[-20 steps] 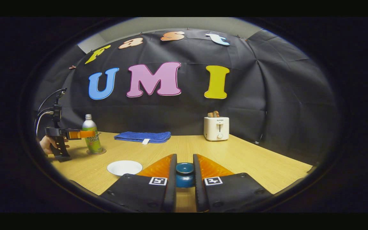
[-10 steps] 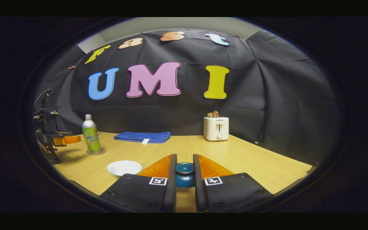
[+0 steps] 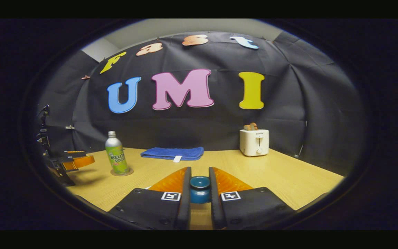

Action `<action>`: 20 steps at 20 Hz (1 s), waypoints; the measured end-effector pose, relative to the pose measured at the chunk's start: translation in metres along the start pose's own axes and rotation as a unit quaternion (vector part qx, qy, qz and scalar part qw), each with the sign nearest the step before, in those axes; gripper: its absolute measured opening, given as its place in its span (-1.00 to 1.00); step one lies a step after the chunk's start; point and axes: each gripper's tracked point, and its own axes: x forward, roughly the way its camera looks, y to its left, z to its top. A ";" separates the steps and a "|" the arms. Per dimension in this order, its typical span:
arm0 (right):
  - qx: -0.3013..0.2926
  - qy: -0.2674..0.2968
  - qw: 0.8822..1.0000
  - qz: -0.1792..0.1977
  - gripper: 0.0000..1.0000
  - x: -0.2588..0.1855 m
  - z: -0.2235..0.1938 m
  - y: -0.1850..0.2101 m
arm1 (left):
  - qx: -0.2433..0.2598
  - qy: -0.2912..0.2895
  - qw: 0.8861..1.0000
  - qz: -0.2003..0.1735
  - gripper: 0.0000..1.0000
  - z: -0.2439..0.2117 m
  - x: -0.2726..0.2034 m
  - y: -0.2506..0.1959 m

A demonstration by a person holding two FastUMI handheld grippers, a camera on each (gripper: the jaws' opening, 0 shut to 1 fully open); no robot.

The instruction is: Open the teacup lid with one hand, grasp the water bottle and pour water into the teacup with the other hand; after pouring, place the water bottle on the coaster and then close the teacup lid.

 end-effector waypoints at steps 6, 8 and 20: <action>-0.002 0.043 0.998 0.053 -0.37 0.017 -0.018 0.053 | 0.000 0.000 1.000 0.010 0.94 0.003 0.000 0.004; -0.017 0.059 0.997 0.052 -0.45 0.021 -0.030 0.055 | 0.000 -0.001 1.000 0.010 0.94 0.003 0.000 0.004; -0.024 0.113 0.992 0.046 -0.43 0.025 -0.053 0.061 | 0.000 -0.001 1.000 0.009 0.93 0.003 0.000 0.003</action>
